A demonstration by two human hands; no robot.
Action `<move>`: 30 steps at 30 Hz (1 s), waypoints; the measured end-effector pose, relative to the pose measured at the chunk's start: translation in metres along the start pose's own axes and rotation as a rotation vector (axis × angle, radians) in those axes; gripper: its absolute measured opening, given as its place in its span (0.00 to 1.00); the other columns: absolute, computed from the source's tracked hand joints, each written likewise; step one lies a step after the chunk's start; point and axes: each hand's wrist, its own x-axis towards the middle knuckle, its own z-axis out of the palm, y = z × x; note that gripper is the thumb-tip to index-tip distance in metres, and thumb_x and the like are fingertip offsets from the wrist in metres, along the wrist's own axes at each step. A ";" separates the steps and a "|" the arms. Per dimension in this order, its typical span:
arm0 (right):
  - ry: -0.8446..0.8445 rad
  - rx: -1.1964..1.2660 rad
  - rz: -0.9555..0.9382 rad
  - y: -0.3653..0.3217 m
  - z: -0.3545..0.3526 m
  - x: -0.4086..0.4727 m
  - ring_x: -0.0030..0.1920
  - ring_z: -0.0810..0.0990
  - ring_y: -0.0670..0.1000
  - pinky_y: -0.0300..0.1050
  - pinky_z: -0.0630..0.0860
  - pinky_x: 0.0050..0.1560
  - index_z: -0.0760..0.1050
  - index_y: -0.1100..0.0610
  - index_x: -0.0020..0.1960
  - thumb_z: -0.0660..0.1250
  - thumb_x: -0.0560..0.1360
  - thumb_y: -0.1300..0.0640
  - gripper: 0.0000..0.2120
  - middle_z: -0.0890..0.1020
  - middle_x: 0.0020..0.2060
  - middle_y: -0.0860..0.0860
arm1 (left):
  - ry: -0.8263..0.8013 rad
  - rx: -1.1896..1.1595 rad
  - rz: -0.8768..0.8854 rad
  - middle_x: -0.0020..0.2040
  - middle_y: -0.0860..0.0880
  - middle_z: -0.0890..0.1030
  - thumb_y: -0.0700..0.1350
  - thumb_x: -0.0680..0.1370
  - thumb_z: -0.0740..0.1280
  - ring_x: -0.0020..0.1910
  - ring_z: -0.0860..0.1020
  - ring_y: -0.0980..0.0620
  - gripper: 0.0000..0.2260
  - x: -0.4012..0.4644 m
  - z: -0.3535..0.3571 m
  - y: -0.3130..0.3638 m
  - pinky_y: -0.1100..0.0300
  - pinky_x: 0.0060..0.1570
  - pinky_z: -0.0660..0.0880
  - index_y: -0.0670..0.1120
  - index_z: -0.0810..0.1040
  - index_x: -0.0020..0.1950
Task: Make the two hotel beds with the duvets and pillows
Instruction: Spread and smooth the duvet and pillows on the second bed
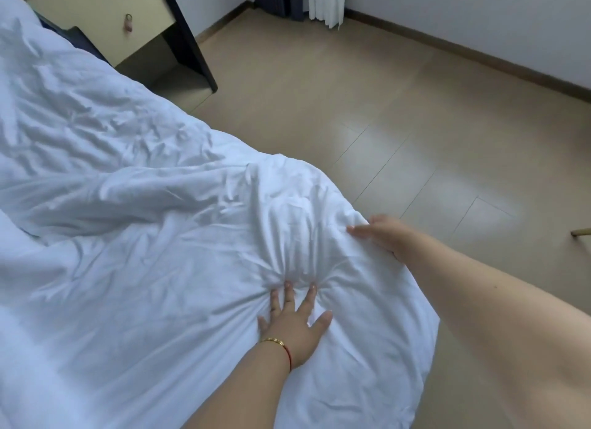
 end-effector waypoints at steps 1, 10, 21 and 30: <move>0.025 0.009 -0.079 -0.006 0.002 -0.005 0.40 0.81 0.54 0.47 0.78 0.43 0.77 0.58 0.45 0.76 0.68 0.50 0.14 0.81 0.43 0.55 | 0.002 -0.022 0.002 0.77 0.54 0.32 0.66 0.79 0.47 0.75 0.29 0.48 0.27 0.000 -0.001 -0.001 0.38 0.72 0.39 0.67 0.40 0.76; -0.133 -0.283 0.037 -0.011 -0.005 -0.095 0.44 0.85 0.55 0.52 0.81 0.51 0.79 0.53 0.51 0.81 0.58 0.46 0.25 0.86 0.43 0.52 | 0.103 -0.774 -0.013 0.68 0.59 0.70 0.62 0.81 0.55 0.71 0.67 0.54 0.23 -0.059 -0.029 -0.011 0.63 0.62 0.61 0.55 0.68 0.73; -0.252 -0.020 -0.331 -0.079 0.086 -0.255 0.48 0.83 0.65 0.69 0.76 0.52 0.77 0.59 0.58 0.77 0.54 0.55 0.33 0.84 0.49 0.62 | 0.318 -1.114 0.027 0.56 0.49 0.78 0.60 0.82 0.54 0.55 0.77 0.54 0.13 -0.196 -0.030 -0.091 0.51 0.64 0.71 0.55 0.73 0.56; -0.775 0.016 -0.591 -0.074 0.304 -0.424 0.47 0.83 0.60 0.53 0.80 0.47 0.79 0.57 0.55 0.66 0.66 0.66 0.18 0.84 0.48 0.60 | 0.500 -1.582 -0.043 0.56 0.43 0.81 0.61 0.81 0.55 0.54 0.80 0.46 0.20 -0.340 0.021 -0.241 0.46 0.58 0.76 0.49 0.76 0.59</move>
